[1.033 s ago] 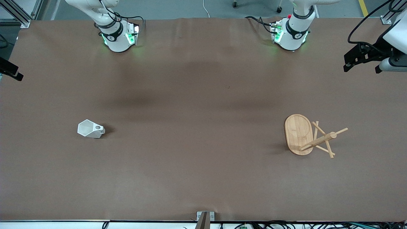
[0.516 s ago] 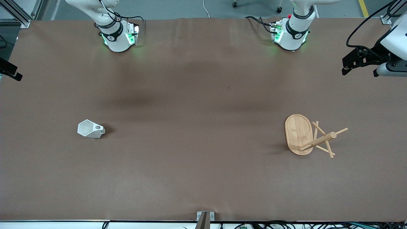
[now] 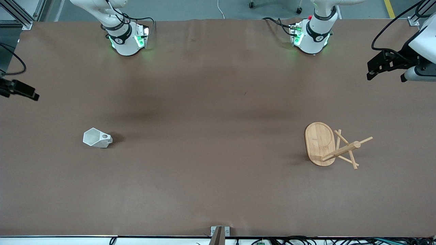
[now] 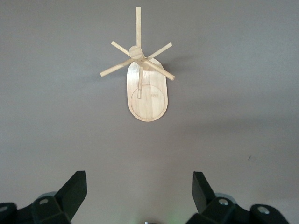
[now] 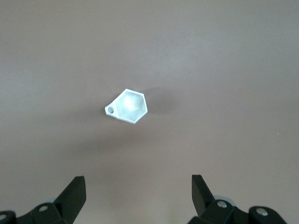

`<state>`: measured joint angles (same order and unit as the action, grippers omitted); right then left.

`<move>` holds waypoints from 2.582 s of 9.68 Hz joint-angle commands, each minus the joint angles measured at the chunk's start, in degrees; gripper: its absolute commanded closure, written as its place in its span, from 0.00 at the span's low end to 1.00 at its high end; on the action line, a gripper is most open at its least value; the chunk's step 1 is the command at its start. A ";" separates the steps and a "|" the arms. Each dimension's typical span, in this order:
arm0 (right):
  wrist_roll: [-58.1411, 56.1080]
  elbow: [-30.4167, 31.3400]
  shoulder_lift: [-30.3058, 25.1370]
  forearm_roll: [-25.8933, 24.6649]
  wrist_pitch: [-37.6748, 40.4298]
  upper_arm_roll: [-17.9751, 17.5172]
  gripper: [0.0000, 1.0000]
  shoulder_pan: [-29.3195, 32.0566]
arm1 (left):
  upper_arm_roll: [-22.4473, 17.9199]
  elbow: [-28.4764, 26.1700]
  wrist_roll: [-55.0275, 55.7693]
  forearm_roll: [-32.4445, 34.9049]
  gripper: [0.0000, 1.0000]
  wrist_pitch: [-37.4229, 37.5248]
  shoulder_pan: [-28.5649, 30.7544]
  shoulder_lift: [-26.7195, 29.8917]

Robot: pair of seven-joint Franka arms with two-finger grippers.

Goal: Hang cup on rack
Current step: 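Reach the right gripper down and grasp the white cup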

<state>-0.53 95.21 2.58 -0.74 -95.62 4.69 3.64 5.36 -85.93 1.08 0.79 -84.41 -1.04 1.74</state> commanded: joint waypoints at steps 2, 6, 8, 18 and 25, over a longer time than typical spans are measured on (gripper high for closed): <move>-0.61 16.09 -0.91 0.13 -19.00 -0.30 0.00 0.40 | 0.00 -0.55 -0.12 0.44 0.00 -0.05 -0.10 -0.87; -5.78 23.77 8.39 0.83 -36.52 -0.56 0.00 0.49 | 0.09 -0.64 -0.03 0.35 0.00 -0.23 -0.19 -0.95; -6.06 30.08 10.42 0.92 -47.23 -0.56 0.00 -0.12 | 0.09 -0.73 -0.20 0.35 0.00 -0.23 -0.10 -0.95; -6.24 27.94 18.33 3.46 -50.81 -0.74 0.68 0.75 | 0.09 -1.17 -0.56 0.26 0.00 -0.67 0.07 -1.04; -8.87 24.94 20.00 3.55 -50.19 -0.82 0.68 -0.21 | 0.09 -2.31 -0.21 0.26 0.00 -0.40 -0.27 -1.04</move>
<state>-7.61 122.03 21.22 1.88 -146.38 4.16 3.24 5.36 -86.38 1.08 0.79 -84.62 -0.97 1.19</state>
